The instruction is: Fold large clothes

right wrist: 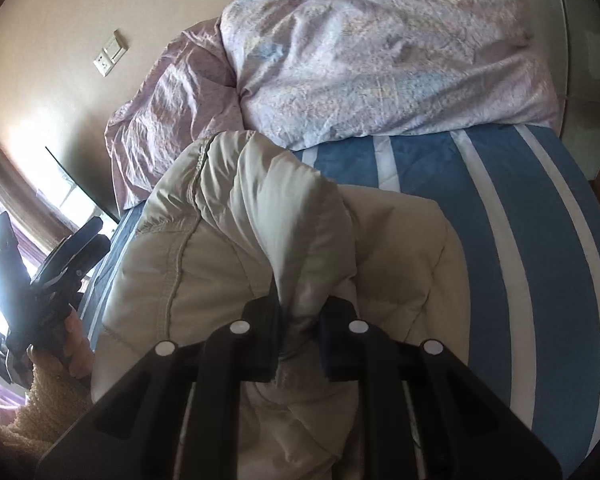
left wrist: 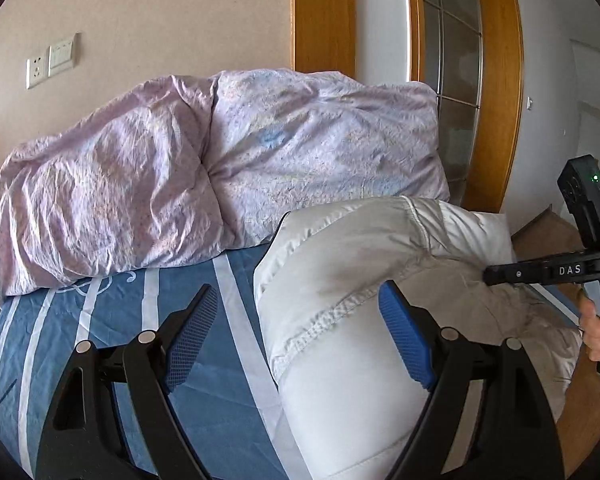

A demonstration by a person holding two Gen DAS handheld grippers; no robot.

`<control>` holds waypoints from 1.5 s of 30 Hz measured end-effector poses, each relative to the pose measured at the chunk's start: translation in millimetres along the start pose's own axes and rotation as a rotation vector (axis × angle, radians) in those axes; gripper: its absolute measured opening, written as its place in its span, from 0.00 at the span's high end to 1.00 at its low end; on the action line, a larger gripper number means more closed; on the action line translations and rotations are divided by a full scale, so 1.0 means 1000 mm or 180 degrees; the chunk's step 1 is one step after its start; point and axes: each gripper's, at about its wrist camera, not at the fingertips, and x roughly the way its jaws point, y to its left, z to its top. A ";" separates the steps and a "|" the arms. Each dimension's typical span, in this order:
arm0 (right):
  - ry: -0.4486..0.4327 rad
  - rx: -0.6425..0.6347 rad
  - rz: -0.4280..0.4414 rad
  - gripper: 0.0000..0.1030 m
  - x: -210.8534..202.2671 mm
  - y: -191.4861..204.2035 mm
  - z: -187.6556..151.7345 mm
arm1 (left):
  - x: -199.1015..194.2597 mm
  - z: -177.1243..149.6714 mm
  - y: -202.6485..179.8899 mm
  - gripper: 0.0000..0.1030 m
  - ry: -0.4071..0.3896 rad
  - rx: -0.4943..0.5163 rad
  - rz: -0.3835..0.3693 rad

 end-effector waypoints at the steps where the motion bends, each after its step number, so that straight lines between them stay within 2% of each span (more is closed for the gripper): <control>1: -0.0008 0.0015 -0.0002 0.84 0.000 -0.002 -0.001 | 0.001 0.000 -0.002 0.19 -0.0007 0.0028 0.0022; 8: -0.0068 0.0196 -0.0003 0.82 0.005 -0.017 -0.009 | 0.012 0.001 -0.010 0.19 0.0089 0.0082 0.0162; 20: -0.0180 0.0259 -0.0161 0.80 0.009 -0.028 -0.023 | 0.020 0.001 -0.015 0.18 0.0154 0.0137 0.0196; 32: -0.0246 0.0393 -0.0167 0.78 0.013 -0.043 -0.032 | 0.030 -0.004 -0.029 0.16 0.0185 0.0276 0.0241; 37: -0.0283 0.0458 -0.0154 0.77 0.013 -0.051 -0.036 | 0.039 -0.009 -0.033 0.16 0.0286 0.0320 0.0184; 42: -0.0336 0.0578 -0.0077 0.76 0.017 -0.062 -0.043 | 0.051 -0.019 -0.031 0.16 0.0374 0.0214 0.0089; 45: -0.0369 0.0632 -0.0033 0.75 0.020 -0.067 -0.047 | 0.054 -0.024 -0.036 0.16 0.0358 0.0266 0.0134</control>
